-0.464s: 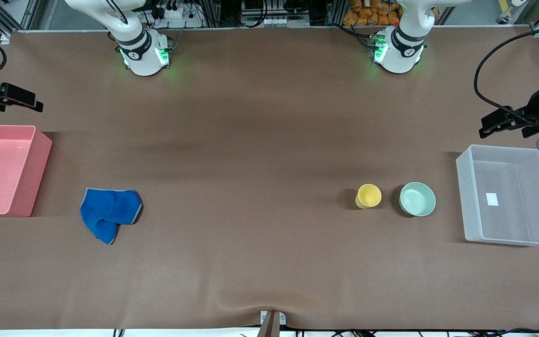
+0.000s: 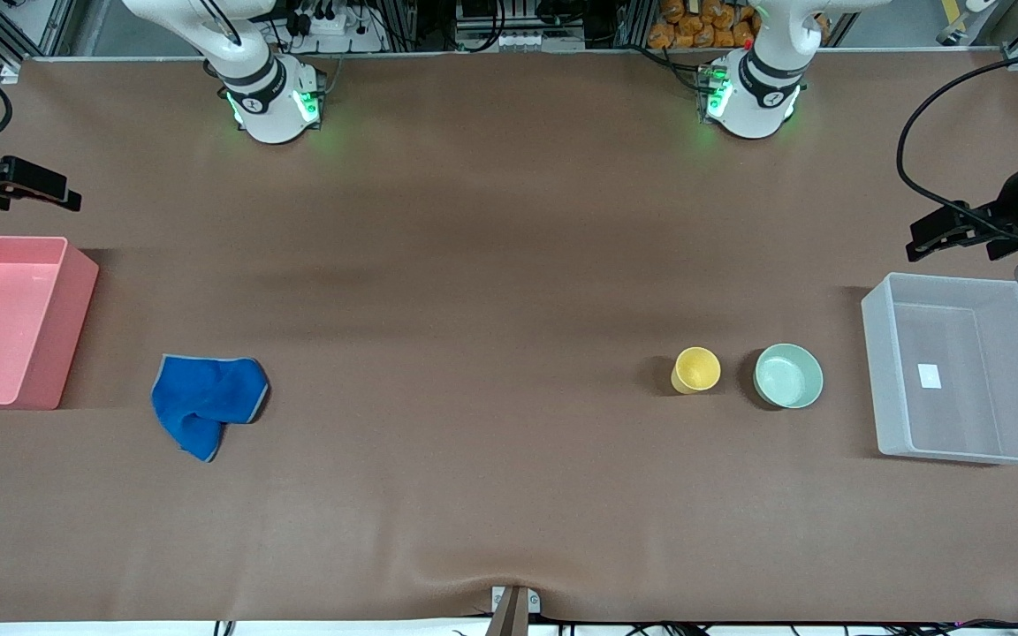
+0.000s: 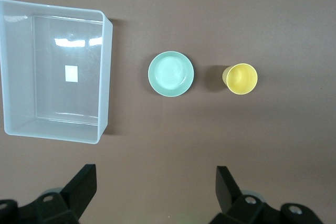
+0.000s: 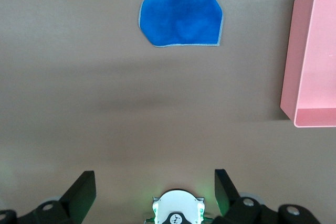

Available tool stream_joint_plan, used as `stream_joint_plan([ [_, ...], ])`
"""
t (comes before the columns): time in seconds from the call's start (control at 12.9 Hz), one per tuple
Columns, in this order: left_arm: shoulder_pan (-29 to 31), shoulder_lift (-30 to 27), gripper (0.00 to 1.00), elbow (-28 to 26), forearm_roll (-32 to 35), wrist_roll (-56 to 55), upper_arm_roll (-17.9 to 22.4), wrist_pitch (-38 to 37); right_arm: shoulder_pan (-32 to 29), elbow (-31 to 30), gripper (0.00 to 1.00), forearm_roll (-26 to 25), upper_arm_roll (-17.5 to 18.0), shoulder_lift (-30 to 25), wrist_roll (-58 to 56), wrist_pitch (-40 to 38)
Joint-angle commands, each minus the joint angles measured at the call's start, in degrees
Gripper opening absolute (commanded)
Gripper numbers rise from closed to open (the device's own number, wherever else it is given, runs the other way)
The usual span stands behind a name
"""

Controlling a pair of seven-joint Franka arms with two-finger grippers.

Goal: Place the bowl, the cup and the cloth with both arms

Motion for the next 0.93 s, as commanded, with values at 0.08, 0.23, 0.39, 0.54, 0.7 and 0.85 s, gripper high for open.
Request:
stream_joint_plan([
  [0.08, -0.82, 2.70, 1.00, -0.39, -2.53, -1.72, 0.65, 4.09, -0.74, -0.32, 1.00, -0.71, 0.42, 0.44, 0.31, 0.06],
  [0.23, -1.17, 5.59, 1.00, -0.39, -4.28, -1.81, 0.21, 6.20, -1.09, -0.58, 1.00, -0.71, 0.42, 2.81, 0.39, -0.03],
  [0.39, -2.40, 9.72, 1.00, -0.66, -4.47, -4.51, -1.19, 9.54, -1.09, -0.58, 1.00, -0.71, 0.42, 5.80, 0.66, 0.85],
  [0.54, -2.49, 13.07, 1.00, -1.53, -4.30, -9.44, -2.68, 13.49, -1.35, -0.58, 1.00, -0.71, 0.42, 8.35, 0.74, 2.86],
  [0.7, -3.71, 14.92, 1.00, -6.52, -4.12, -10.76, -2.96, 20.84, -1.44, -0.58, 1.00, -0.71, 0.42, 11.86, 0.74, 5.32],
  [0.85, -5.04, 16.33, 1.00, -12.58, -2.64, -12.69, -2.87, 29.03, -1.61, -0.58, 1.00, -0.71, 0.42, 16.34, 0.74, 9.62],
])
